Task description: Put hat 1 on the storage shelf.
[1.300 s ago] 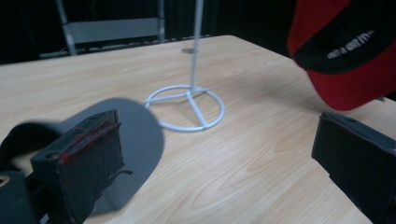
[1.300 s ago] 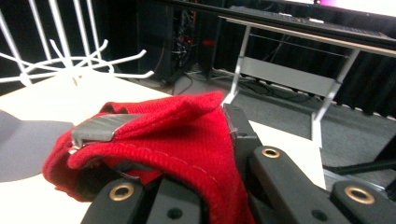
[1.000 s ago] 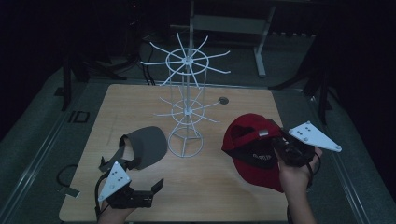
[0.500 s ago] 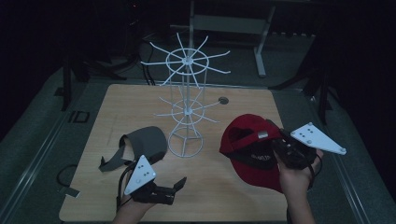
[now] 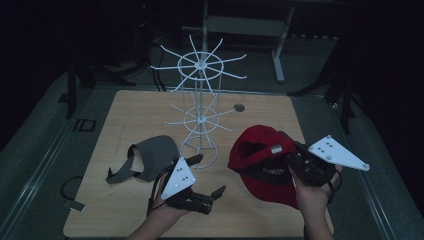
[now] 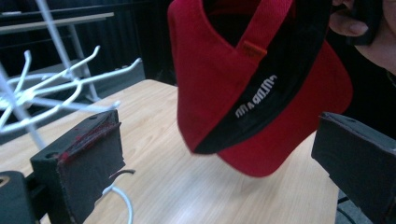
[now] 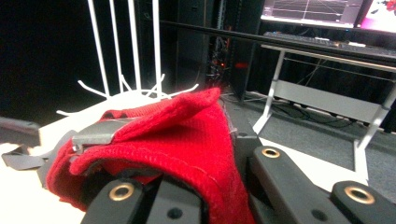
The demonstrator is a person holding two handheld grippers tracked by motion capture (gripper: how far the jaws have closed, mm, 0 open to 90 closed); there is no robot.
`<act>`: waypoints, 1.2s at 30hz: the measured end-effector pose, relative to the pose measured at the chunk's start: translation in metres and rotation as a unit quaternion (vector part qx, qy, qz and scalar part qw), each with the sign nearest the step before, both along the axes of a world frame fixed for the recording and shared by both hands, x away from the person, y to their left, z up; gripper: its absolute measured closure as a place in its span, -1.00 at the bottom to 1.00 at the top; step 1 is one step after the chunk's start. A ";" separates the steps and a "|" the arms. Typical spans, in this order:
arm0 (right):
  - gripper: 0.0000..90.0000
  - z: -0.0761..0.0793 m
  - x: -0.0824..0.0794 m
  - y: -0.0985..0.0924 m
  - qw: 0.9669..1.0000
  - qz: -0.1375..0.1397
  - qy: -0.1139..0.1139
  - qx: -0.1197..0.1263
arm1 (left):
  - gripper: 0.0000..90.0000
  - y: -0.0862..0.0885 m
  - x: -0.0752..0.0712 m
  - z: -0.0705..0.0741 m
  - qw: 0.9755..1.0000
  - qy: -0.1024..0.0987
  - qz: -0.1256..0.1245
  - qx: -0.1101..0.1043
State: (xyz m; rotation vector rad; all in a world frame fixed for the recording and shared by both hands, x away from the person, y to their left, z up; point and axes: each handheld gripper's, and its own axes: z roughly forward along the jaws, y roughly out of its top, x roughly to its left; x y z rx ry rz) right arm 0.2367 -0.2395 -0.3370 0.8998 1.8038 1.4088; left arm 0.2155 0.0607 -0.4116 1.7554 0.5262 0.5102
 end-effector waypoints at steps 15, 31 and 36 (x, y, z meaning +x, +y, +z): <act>0.92 0.008 -0.010 0.008 0.999 0.041 -0.003 0.010 | -0.84 -0.039 0.025 0.006 0.999 -0.031 0.015 0.033; 0.92 0.004 -0.011 0.011 0.998 0.057 0.003 0.012 | -0.10 -0.051 0.031 0.032 0.997 -0.067 0.033 0.023; 0.92 0.002 -0.011 0.012 0.998 0.059 0.003 0.011 | 0.35 -0.052 0.034 0.035 0.997 -0.059 0.054 0.019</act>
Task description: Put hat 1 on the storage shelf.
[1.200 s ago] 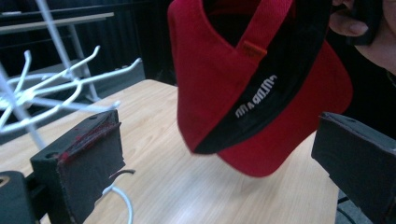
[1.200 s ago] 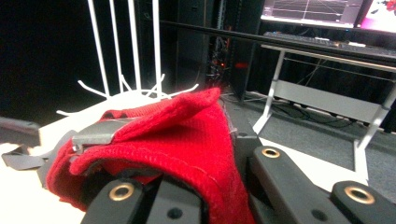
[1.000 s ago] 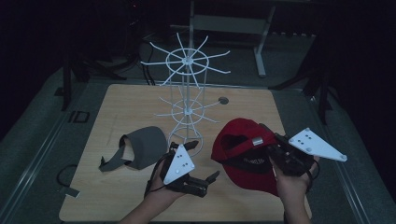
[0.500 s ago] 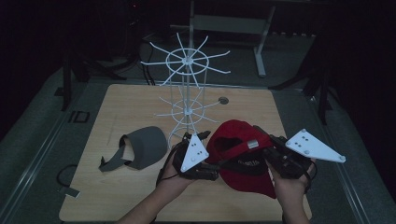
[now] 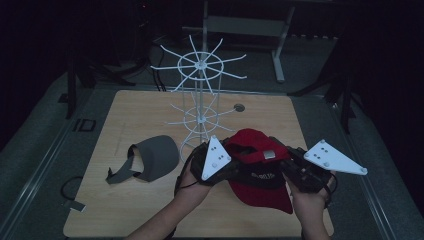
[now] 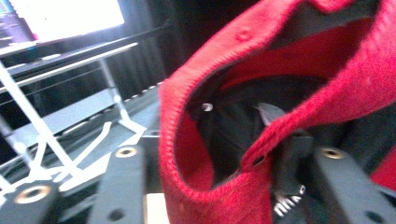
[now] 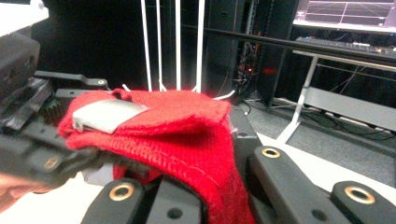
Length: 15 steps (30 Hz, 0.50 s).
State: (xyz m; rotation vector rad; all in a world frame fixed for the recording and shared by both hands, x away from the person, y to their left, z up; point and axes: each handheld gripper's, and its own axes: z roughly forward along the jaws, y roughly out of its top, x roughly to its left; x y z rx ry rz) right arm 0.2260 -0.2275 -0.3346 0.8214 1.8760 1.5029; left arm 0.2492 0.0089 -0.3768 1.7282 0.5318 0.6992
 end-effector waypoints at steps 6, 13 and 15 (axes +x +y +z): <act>0.92 -0.005 0.000 0.002 1.000 0.004 0.008 0.000 | 0.74 0.001 0.001 0.002 1.000 0.003 0.015 -0.015; 0.92 -0.009 -0.001 0.000 1.000 0.004 0.012 -0.001 | 0.86 -0.001 0.000 0.009 0.999 0.008 0.025 -0.019; 0.91 -0.011 -0.003 -0.001 1.000 0.005 0.013 0.001 | 0.87 -0.003 -0.001 0.011 1.000 0.002 0.025 -0.014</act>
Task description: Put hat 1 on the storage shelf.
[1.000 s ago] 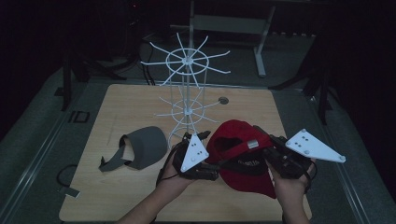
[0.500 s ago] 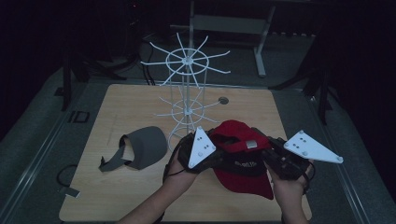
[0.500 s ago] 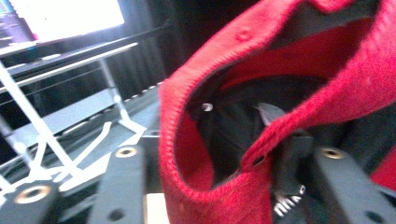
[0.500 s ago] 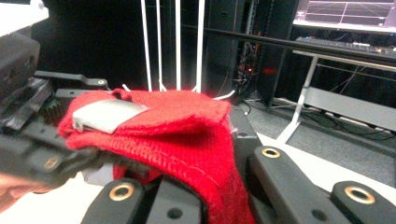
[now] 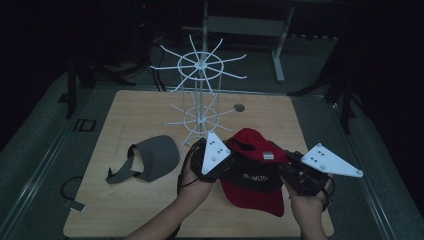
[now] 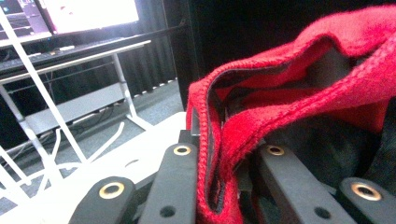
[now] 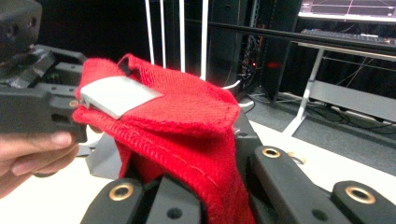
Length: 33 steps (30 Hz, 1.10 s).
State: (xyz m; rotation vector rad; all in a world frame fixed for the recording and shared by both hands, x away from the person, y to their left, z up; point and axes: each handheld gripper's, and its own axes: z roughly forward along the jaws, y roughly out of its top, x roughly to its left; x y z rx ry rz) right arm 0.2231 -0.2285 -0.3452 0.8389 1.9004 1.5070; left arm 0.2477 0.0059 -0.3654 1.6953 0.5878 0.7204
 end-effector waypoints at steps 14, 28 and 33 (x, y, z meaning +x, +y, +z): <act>0.70 -0.021 -0.006 -0.015 0.999 0.026 0.024 -0.003 | 0.88 -0.008 -0.004 0.010 1.000 -0.003 -0.023 0.001; 0.03 -0.012 -0.028 -0.025 0.989 0.147 0.020 -0.018 | 0.88 0.002 -0.010 0.018 0.999 -0.019 -0.048 -0.007; 0.10 -0.007 -0.027 -0.031 0.985 0.170 0.010 -0.010 | 0.88 0.009 -0.009 0.015 0.998 -0.021 -0.064 0.003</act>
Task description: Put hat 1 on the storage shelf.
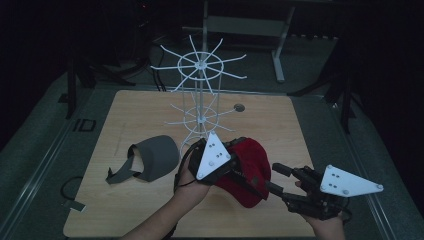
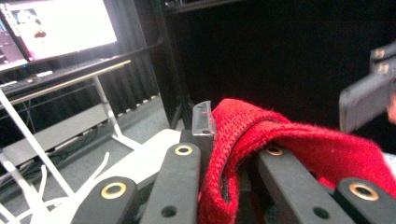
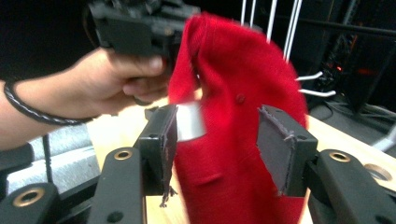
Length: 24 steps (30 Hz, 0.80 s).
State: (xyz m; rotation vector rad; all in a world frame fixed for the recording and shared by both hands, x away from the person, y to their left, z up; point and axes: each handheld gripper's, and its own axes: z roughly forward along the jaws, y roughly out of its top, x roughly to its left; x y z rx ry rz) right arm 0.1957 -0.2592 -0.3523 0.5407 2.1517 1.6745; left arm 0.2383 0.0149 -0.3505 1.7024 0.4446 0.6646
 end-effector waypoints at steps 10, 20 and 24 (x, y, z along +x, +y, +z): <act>0.11 -0.001 0.023 0.010 0.999 -0.014 -0.008 -0.034 | 0.88 0.019 0.003 -0.003 0.993 -0.006 -0.117 0.006; 0.61 -0.005 0.028 0.019 0.998 0.032 -0.003 -0.049 | 0.87 0.014 0.000 -0.001 0.987 -0.004 -0.162 0.013; 0.96 -0.001 0.024 0.017 0.999 0.017 -0.011 -0.039 | 0.87 0.016 0.003 -0.002 0.987 -0.001 -0.161 0.009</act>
